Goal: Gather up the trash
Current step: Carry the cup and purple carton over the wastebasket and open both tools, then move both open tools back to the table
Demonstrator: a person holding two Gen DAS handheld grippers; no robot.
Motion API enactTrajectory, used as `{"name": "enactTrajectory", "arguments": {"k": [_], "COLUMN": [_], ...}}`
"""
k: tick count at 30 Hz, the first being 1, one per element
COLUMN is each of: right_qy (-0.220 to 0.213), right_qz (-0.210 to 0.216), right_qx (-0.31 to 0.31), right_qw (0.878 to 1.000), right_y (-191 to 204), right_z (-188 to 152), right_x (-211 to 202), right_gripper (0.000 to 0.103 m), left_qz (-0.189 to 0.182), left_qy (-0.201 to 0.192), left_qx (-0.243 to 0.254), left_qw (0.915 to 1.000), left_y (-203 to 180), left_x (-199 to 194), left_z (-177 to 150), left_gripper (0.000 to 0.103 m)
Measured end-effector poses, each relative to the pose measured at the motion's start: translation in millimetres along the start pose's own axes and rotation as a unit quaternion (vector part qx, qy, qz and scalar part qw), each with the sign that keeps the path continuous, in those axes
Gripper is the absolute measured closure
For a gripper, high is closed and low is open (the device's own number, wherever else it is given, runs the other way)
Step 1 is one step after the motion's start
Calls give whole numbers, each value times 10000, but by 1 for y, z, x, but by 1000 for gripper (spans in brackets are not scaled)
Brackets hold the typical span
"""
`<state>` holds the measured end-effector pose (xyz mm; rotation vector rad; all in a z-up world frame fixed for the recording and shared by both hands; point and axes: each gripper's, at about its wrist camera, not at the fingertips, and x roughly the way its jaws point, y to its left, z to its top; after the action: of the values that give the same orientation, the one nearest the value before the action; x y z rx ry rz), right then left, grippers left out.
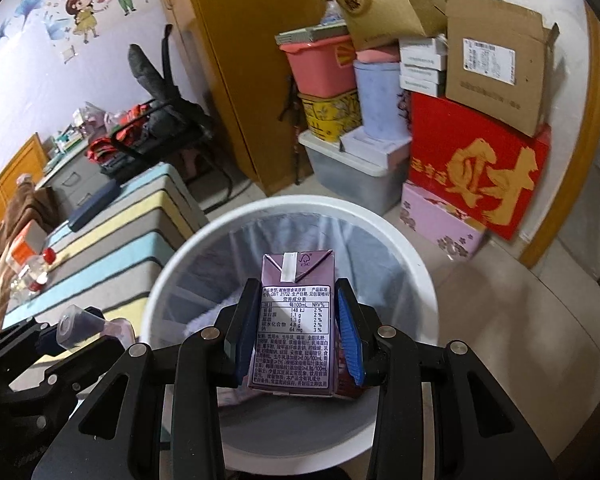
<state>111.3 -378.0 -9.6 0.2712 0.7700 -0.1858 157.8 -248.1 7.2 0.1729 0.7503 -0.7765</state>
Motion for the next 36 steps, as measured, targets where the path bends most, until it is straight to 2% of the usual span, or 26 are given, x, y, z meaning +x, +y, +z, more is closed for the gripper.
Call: {"name": "enactTrajectory", "arguments": {"k": [7,8,9,11,16,18,19,36], "right_qy": [128,143,145,148,113,85,63,-202], "right_qz": [-40,-56,-70,-56,-76,-40,-13,71], "right_qx": [45,68,85,82,182,221,242,141], "right_qw": [9999,9999,9998,9998,9997,9997,9997,9997], "right_y": [-12,-14,-15,-15,-18,-18,-19,5], "right_z": [-1,-1,-1,-1,-1,-1,-1,-3], "right_x": [6,7,6,6,4,3,1,-17], "right_gripper": [64,64,64,63,61,43,41,41], "left_qz": [-68,-78,-78,-101,-30,-7,4,190], "left_qy": [93,87,97,76,38,38,32,-257], "left_qx": [-85,-83,-84,-120,-140,-181,-199,-374], "left_qw": [9999,9999,9999,9998,9999,9998,9998,9988], "left_y": [-6,-6,-6,-5,-3,0,1,20], "left_x": [12,13,14,13,9,8,7,-29], "left_z": [2,3,3,4,4,3,3,-5], "left_gripper": [67,61,50,42,41,39,39,38]}}
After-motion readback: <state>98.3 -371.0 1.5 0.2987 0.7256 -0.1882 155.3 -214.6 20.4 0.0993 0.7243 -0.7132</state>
